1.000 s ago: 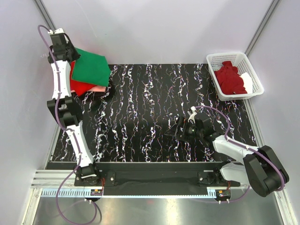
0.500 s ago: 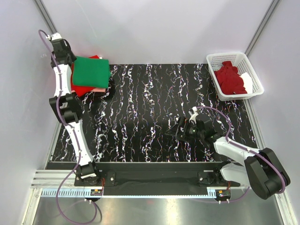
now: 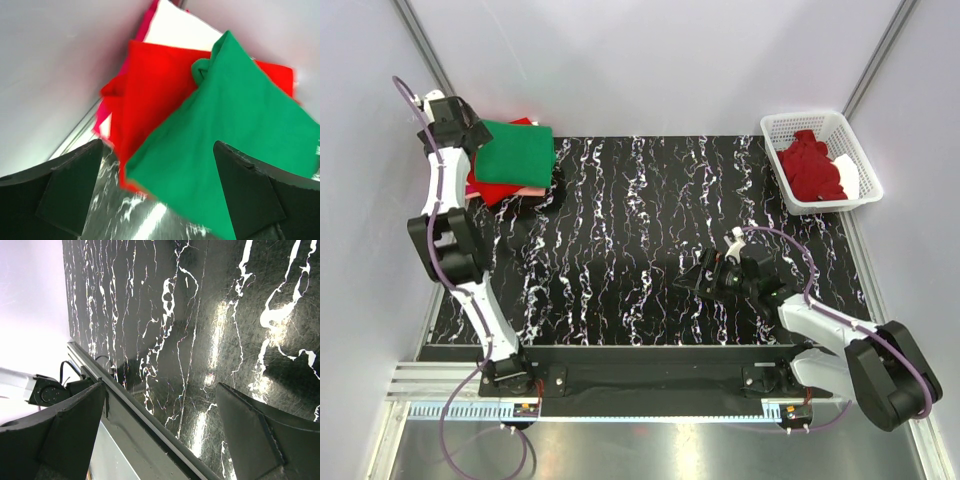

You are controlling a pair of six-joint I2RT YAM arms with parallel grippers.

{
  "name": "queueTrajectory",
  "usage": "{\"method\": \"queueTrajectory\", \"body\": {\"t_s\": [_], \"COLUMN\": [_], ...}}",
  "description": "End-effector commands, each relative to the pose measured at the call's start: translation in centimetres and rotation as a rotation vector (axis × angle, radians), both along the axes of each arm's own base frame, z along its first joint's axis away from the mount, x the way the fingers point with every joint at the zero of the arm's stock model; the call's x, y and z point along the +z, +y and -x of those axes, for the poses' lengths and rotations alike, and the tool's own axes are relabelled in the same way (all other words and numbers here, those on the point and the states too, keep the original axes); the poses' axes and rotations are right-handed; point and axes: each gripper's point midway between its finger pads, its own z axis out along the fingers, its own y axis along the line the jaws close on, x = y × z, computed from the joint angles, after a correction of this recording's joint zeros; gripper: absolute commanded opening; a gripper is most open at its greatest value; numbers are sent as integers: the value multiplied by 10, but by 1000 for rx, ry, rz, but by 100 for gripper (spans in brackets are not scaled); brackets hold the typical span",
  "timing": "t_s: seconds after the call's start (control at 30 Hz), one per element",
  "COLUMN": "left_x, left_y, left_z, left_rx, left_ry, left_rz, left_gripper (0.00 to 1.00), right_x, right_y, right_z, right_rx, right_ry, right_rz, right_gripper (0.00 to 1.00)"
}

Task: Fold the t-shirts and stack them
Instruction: Reset both grippers

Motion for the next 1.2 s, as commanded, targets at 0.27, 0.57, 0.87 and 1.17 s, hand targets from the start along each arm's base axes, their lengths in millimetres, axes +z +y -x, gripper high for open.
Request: {"method": "queueTrajectory", "body": {"t_s": [0.27, 0.57, 0.87, 1.17], "left_x": [62, -5, 33, 41], "left_y": [-91, -195, -236, -247], "left_z": [127, 248, 317, 324], "left_rx": [-112, -507, -732, -773], "left_ry": [-139, -68, -143, -248], "left_rz": [132, 369, 263, 264], "left_gripper": [98, 99, 99, 99], "right_x": [8, 13, 11, 10], "right_y": [1, -4, -3, -4], "right_z": [-6, -3, -3, -4], "right_rx": [4, -13, -8, -13], "right_ry": [-34, -60, -46, -36], "right_rz": [-3, -4, 3, 11], "right_gripper": [98, 98, 98, 99]}}
